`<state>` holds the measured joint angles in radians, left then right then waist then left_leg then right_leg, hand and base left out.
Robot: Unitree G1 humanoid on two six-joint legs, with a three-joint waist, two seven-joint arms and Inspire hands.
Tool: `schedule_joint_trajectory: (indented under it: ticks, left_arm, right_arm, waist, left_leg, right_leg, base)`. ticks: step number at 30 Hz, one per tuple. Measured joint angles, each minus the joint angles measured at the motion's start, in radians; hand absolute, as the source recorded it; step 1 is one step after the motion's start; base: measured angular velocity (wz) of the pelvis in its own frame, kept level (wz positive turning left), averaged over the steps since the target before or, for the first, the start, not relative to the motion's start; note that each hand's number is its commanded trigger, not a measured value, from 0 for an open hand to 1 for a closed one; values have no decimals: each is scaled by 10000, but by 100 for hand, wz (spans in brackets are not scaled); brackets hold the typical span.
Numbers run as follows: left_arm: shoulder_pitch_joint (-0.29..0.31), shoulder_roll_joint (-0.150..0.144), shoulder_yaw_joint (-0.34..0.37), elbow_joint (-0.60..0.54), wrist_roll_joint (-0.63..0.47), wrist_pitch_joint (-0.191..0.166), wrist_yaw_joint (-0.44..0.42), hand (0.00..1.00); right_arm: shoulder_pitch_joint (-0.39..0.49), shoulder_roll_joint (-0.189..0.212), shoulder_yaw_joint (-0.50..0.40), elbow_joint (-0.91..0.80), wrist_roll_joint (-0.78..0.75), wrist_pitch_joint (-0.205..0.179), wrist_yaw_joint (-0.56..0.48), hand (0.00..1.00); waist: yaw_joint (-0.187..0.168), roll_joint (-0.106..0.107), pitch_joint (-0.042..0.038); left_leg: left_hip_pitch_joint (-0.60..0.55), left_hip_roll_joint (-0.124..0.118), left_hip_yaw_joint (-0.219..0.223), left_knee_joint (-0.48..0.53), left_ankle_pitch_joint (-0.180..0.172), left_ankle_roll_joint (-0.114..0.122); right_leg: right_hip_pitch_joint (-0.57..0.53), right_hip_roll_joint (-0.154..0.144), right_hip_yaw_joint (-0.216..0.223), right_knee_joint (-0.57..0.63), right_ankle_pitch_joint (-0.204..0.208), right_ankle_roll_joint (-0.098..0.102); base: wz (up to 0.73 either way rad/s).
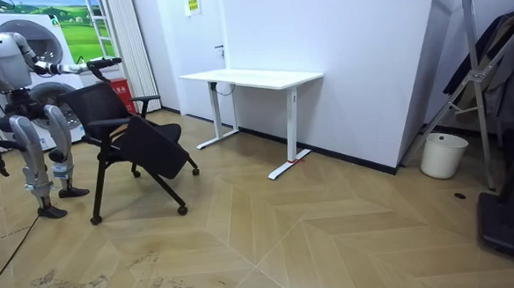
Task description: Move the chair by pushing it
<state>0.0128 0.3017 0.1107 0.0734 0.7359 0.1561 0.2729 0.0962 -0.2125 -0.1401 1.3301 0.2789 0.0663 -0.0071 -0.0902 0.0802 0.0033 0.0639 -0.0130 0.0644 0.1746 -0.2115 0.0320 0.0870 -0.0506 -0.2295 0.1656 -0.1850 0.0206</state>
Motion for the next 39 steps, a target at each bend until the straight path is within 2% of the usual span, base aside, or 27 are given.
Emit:
schedule_joint_trajectory:
  ticks: [3, 5, 10, 12, 14, 16, 18, 20, 26, 30, 33, 35, 37, 39]
  left_arm:
    - [-1, 2, -184, -301, 43, 134, -449, 0]
    - [-6, 16, -228, -345, 135, 259, -710, 0]
    - [-19, 94, -553, -568, 671, 511, -1392, 0]
    - [-19, 301, -601, -742, 700, 602, -1698, 0]
    - [-19, 661, -836, -1010, 718, 660, -2040, 0]
    - [-19, 741, -889, -1123, 871, 668, -2255, 0]
    - [-19, 832, -1025, -1161, 1022, 692, -2462, 0]
    - [-19, 1006, -1165, -1241, 1092, 790, -2741, 0]
    - [-25, 1420, -1213, -1997, 1096, 1002, -3765, 0]
    - [-39, 1512, -1231, -2210, 1160, 1006, -4313, 0]
    - [-60, 1596, -1233, -2277, 1291, 1036, -4863, 0]
    - [-64, 1814, -1235, -2452, 1246, 1046, -5422, 0]
    - [-92, 1908, -1234, -2502, 1195, 1053, -5797, 0]
    - [-108, 1909, -1235, -2545, 1203, 1057, -6163, 0]
  right_arm:
    - [-18, -2, 1, -35, 31, 5, 37, 0]
    - [-47, -22, 1, -35, 34, 7, 75, 0]
    - [-98, -29, -1, -32, 45, 10, 164, 0]
    - [-105, -32, 5, -29, 53, 9, 199, 0]
    - [-106, -35, 8, -22, 84, 3, 219, 0]
    - [-172, -91, 7, 9, 67, -1, 239, 0]
    - [-201, -196, 35, 40, 74, -5, 260, 0]
    - [-290, -253, 40, 80, 67, -7, 251, 0]
    - [-380, -289, 41, 66, 82, -12, 315, 0]
    - [-372, -291, 36, 71, -23, -12, 324, 0]
    - [-335, -358, 24, 77, -197, -11, 357, 0]
    - [-308, -473, 23, 130, -447, -7, 434, 0]
    - [-338, -575, 23, 272, -504, -8, 439, 0]
    - [-331, -663, 23, 299, -534, -8, 438, 0]
  waist:
    - [-13, 1, 4]
    - [-185, 26, 19]
    - [-204, 41, 23]
    - [-227, 56, 26]
    - [-235, 98, 18]
    - [-272, 160, 20]
    - [-315, 262, 63]
    - [-347, 352, 72]
    - [-436, 346, 80]
    - [-445, 352, 85]
    - [-443, 438, 95]
    - [-445, 507, 109]
    - [-444, 590, 44]
    - [-423, 612, 34]
  left_leg:
    - [-25, 6, -18, 52, 1, -1]
    - [-57, 6, -39, 74, 0, -2]
    - [-62, 6, -22, 69, 0, -2]
    - [-73, 5, -37, 69, -1, -2]
    - [-88, 5, -106, 67, -1, -2]
    - [-93, 4, -126, 69, 0, -2]
    - [-98, 0, -131, 69, 0, -2]
    - [-94, -1, -138, 72, 0, -2]
    - [-126, 3, -134, 171, 3, -8]
    - [-192, 5, -127, 253, 3, -7]
    - [-193, 0, -107, 234, 1, -5]
    - [-234, 1, -102, 225, 1, -5]
    - [-323, -1, -96, 233, 1, -5]
    - [-345, -1, -95, 244, 2, -4]
  right_leg:
    - [5, 5, -7, 0, 0, 0]
    - [-2, 5, -17, 1, 0, 0]
    - [-14, 10, 47, 8, 0, 0]
    - [-22, 11, 58, 3, 0, -1]
    - [-21, 8, 50, 1, 0, 0]
    - [-21, 5, 62, 0, 0, 0]
    - [-19, 1, 55, 2, 0, 0]
    - [-22, 9, 53, 2, -1, 0]
    - [-21, -17, 29, 3, -1, 0]
    - [-21, -34, 34, 20, -2, 1]
    - [-71, -16, 79, 24, -7, -4]
    - [-80, 0, 140, 27, -16, -14]
    - [-175, 8, 186, 44, -18, -18]
    - [-215, 4, 219, 47, -17, -18]
  base:
    - [0]
    - [3]
    - [0]
    - [0]
    - [4]
    - [2]
    - [0]
    - [0]
    - [2]
    - [0]
    - [0]
    - [0]
    - [0]
    - [-2]
